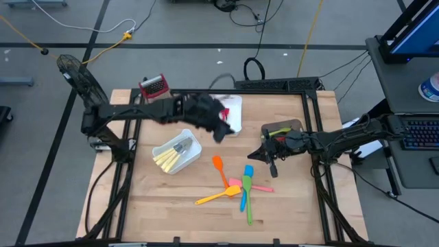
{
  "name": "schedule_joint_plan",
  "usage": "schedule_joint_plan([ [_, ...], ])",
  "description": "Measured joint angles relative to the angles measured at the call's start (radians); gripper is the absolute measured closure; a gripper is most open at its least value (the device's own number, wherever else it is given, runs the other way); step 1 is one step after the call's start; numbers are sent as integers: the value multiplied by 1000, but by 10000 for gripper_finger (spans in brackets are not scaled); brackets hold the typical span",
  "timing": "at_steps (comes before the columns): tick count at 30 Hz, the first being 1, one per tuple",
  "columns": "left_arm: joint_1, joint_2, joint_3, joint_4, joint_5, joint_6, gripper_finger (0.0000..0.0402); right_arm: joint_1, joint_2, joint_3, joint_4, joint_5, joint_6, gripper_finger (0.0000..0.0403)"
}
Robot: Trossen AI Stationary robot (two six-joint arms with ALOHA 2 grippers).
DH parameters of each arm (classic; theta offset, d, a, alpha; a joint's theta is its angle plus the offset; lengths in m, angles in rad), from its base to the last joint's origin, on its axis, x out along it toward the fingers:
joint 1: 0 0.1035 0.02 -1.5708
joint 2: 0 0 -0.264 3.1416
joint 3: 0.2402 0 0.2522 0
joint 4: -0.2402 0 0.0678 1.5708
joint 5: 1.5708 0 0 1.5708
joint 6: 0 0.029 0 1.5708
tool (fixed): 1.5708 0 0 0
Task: Pick & Place Kitchen Items
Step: Put the yellow spatula into the top white bin
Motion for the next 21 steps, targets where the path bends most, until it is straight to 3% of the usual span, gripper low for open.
schedule_joint_plan([
  [8, -207, 1, 0, -142, -210, 15, 201, 0, 0, 0, -6, 0, 0, 403],
  [15, -381, 30, 0, -154, -392, 28, 201, 0, 0, 0, -9, 0, 0, 403],
  [21, -475, 99, 0, -148, -471, 34, 201, 0, 0, 0, -10, -1, 0, 403],
])
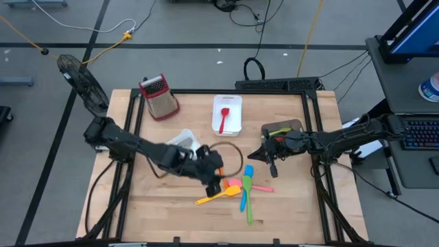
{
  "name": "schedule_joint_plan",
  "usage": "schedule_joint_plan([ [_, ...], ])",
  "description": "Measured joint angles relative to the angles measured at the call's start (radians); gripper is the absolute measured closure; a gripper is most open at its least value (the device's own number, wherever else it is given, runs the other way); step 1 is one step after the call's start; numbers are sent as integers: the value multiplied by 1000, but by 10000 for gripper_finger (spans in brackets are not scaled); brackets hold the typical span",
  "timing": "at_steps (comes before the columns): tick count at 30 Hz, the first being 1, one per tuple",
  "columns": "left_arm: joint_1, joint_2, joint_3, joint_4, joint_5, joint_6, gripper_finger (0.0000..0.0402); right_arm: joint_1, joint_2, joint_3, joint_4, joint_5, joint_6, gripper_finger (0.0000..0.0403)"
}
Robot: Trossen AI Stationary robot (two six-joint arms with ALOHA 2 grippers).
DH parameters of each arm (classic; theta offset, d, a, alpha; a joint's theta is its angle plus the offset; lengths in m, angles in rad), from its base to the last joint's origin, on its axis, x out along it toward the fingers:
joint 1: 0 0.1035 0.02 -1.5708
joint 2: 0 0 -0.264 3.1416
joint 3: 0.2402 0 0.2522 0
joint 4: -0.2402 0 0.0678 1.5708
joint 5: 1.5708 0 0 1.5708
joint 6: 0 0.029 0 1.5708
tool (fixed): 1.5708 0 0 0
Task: Pick & Place Kitchen Items
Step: Put the yellow spatula into the top white bin
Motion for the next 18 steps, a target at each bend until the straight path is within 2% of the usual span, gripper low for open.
schedule_joint_plan([
  [12, -86, 192, -1, 32, 20, -75, 201, 0, 0, 0, -8, 0, 0, 403],
  [18, -101, 279, 0, 116, 32, -93, 201, 0, 0, 0, -16, 0, 0, 403],
])
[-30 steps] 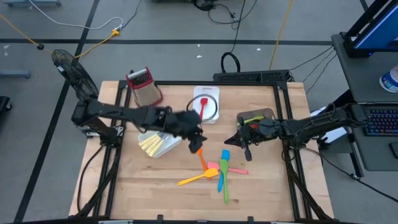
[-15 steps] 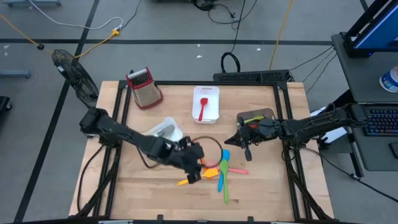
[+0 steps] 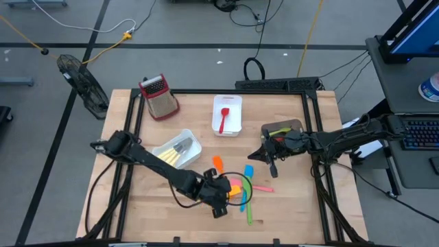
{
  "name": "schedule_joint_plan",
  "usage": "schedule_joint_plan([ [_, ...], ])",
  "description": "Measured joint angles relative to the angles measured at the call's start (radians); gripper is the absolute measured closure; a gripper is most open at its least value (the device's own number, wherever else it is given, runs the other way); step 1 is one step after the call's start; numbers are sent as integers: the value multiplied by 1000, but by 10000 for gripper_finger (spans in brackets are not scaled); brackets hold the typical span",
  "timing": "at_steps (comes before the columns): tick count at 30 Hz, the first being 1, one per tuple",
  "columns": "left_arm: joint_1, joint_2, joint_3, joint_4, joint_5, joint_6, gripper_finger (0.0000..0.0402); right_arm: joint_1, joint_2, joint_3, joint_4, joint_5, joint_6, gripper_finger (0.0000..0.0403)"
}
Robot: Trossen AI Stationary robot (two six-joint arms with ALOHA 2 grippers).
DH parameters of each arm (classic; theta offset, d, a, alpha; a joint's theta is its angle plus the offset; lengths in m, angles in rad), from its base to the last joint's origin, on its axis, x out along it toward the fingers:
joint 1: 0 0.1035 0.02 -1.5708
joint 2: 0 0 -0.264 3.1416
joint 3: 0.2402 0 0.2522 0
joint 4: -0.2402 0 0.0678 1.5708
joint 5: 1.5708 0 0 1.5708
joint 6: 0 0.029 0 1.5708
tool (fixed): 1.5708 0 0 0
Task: Pick & Place Kitchen Items
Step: Put the yellow spatula into the top white bin
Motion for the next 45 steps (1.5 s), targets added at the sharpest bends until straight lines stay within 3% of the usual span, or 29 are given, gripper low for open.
schedule_joint_plan([
  [10, -1, 93, 0, -20, 85, -97, 201, 0, 0, 0, -11, 0, 0, 403],
  [21, -3, 106, 0, -32, 23, -97, 202, 0, 0, 0, -14, 0, -4, 403],
  [30, 3, 157, 0, -29, 72, -101, 202, 0, 0, 0, -17, 0, -4, 403],
  [45, 26, 192, 3, 16, 51, -90, 202, 0, 0, 0, -27, 0, -2, 403],
])
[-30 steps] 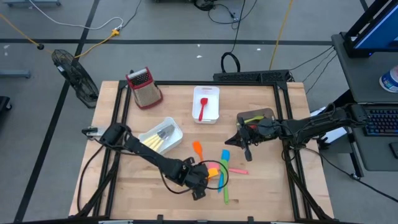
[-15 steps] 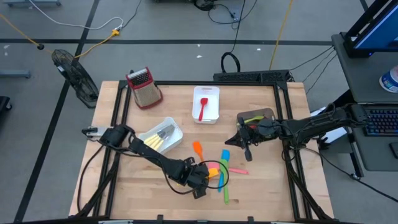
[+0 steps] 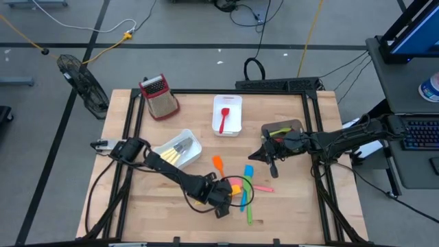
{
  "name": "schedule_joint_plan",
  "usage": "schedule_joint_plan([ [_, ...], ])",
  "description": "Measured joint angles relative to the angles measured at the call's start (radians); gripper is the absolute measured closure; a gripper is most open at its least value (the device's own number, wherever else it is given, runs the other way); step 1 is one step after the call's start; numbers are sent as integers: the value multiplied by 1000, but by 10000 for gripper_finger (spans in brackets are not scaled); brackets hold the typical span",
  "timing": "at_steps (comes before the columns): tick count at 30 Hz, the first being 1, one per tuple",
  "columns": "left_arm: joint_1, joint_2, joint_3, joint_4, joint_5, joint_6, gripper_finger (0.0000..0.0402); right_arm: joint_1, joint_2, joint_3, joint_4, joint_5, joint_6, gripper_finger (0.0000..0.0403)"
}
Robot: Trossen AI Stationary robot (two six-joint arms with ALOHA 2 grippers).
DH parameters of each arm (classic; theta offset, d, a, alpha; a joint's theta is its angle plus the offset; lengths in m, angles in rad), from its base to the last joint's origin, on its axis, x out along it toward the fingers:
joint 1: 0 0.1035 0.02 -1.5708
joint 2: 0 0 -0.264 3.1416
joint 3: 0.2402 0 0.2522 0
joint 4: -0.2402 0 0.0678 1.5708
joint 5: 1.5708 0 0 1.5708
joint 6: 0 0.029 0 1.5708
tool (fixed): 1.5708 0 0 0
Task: Pick & Place Kitchen Items
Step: Put the yellow spatula into the top white bin
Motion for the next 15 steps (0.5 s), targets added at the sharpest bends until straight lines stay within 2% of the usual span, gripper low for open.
schedule_joint_plan([
  [4, 8, 1, 0, 3, 5, -7, 203, 0, 0, 0, 0, 1, 1, 403],
  [7, 16, 1, -1, 1, 10, -7, 222, 0, 0, 0, 0, 1, 1, 403],
  [10, 26, 1, -1, -7, 31, -7, 270, 0, 0, 0, 0, 2, 1, 403],
  [15, 36, 1, -2, -14, 52, -2, 372, 0, 0, 0, 0, 2, 2, 403],
])
